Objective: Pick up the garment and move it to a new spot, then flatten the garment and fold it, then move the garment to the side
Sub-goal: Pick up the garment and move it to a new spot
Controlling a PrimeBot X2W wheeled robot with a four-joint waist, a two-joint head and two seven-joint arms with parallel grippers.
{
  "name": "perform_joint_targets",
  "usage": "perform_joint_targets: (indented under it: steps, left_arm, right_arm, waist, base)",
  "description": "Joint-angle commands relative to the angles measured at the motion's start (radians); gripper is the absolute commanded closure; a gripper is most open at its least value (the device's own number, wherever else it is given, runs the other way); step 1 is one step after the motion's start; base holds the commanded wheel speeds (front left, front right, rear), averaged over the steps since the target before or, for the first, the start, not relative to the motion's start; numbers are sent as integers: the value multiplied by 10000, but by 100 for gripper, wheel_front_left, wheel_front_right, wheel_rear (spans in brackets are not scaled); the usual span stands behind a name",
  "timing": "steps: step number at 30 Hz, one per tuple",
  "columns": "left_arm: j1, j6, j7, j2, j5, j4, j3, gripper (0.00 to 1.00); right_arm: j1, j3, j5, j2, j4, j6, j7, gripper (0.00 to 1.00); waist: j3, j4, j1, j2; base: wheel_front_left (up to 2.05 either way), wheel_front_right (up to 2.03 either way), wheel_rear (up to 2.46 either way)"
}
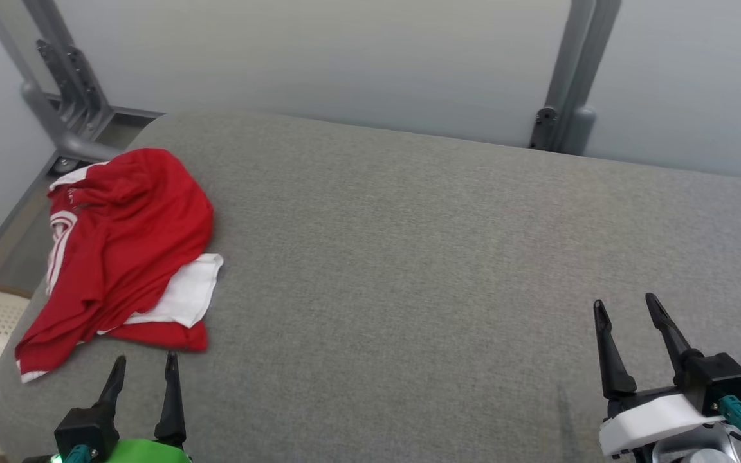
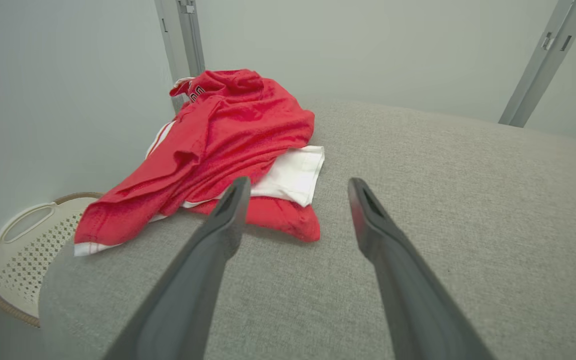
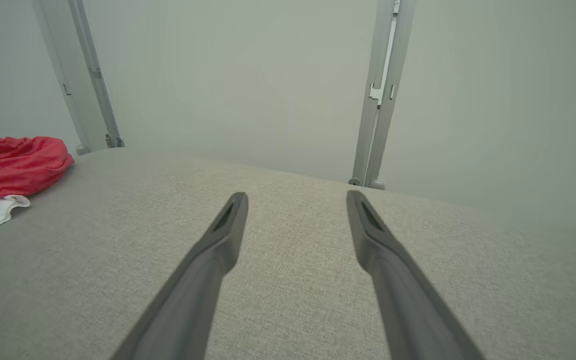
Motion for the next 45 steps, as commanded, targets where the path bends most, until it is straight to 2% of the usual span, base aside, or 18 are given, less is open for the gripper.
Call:
perform_joint_targets:
  steps: [1,7,16,20,24,28,37,43,44,45]
  left_arm:
    - [136,-26,1,63,-7,-41,100,0]
    - [285,-28,1,84,-22,-151,267,0]
    - [-584,-29,-1,101,-265,18,303,0]
    - [-1713,-19,186,419,-486,773,396,0]
    - [-2990,155,769,767,-667,1561,590,0]
    - [-4109,146,1301,1137,-921,2381,751,0]
    - [-6018,367,2426,1864,-1281,4551,1063,0]
    - [-6663,395,2847,1982,-1578,5891,1217,0]
    - [-6703,373,2841,2005,-1629,6051,1230,13]
    - [-6752,360,2770,2008,-1706,6228,1275,64]
  right_arm:
    - [-112,97,47,1,33,1,-31,0]
    - [-169,352,86,38,112,1,-31,0]
    - [-423,365,61,-369,-19,1,-31,0]
    - [-829,388,54,-731,-170,1,-31,0]
    - [-1315,465,80,-1048,-273,1,-31,0]
    - [-1712,645,100,-1271,-271,1,-31,0]
    - [-2274,849,120,-1630,-257,1,-31,0]
    - [-2551,932,135,-1808,-249,1,-31,0]
    - [-2562,944,123,-1806,-231,1,-31,0]
    - [-2553,943,110,-1786,-210,1,-31,0]
  waist:
    - [-69,1068,0,0]
    - [-20,1307,0,0]
    - [959,782,0,0]
    - [1909,495,0,0]
    - [2904,258,0,0]
    - [3659,70,0,0]
    - [4486,-195,0,0]
    - [4674,-273,0,0]
    - [4655,-279,0,0]
    - [4611,-275,0,0]
  base:
    - [0,0,0]
    - [0,0,0]
    - [0,0,0]
    - [0,0,0]
    - [0,0,0]
    - [0,0,0]
    - [0,0,0]
    - [0,0,0]
    - [0,0,0]
    - [0,0,0]
